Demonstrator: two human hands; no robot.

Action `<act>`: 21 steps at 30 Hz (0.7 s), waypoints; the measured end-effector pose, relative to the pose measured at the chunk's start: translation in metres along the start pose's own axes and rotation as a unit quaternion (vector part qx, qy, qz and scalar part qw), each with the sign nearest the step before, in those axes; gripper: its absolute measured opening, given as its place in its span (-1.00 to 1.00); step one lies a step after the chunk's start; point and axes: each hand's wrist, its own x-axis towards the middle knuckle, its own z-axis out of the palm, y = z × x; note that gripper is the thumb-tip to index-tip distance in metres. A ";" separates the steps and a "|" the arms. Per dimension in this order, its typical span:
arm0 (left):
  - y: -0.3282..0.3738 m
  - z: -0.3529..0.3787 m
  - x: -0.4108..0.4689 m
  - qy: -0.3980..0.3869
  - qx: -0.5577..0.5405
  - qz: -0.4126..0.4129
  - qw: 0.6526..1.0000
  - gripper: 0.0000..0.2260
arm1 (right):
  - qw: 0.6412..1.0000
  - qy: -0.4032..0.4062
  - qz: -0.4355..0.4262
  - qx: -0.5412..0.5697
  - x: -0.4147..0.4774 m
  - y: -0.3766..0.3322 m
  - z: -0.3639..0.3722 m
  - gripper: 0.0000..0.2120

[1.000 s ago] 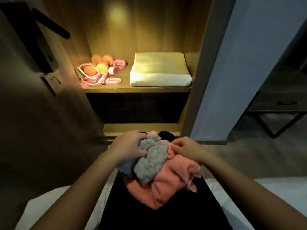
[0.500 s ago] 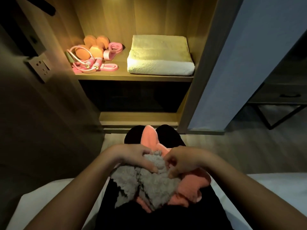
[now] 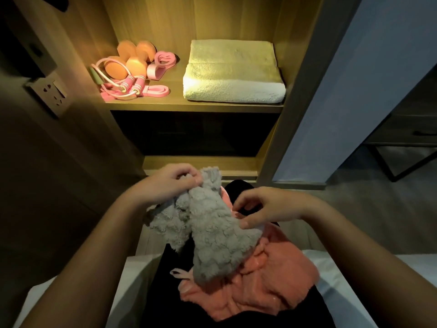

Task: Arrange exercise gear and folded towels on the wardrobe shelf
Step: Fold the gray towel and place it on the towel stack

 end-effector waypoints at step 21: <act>-0.018 0.060 0.032 -0.157 0.087 -0.065 0.982 -0.69 | 0.989 -0.144 -0.045 -0.010 0.019 0.007 -0.001 -0.71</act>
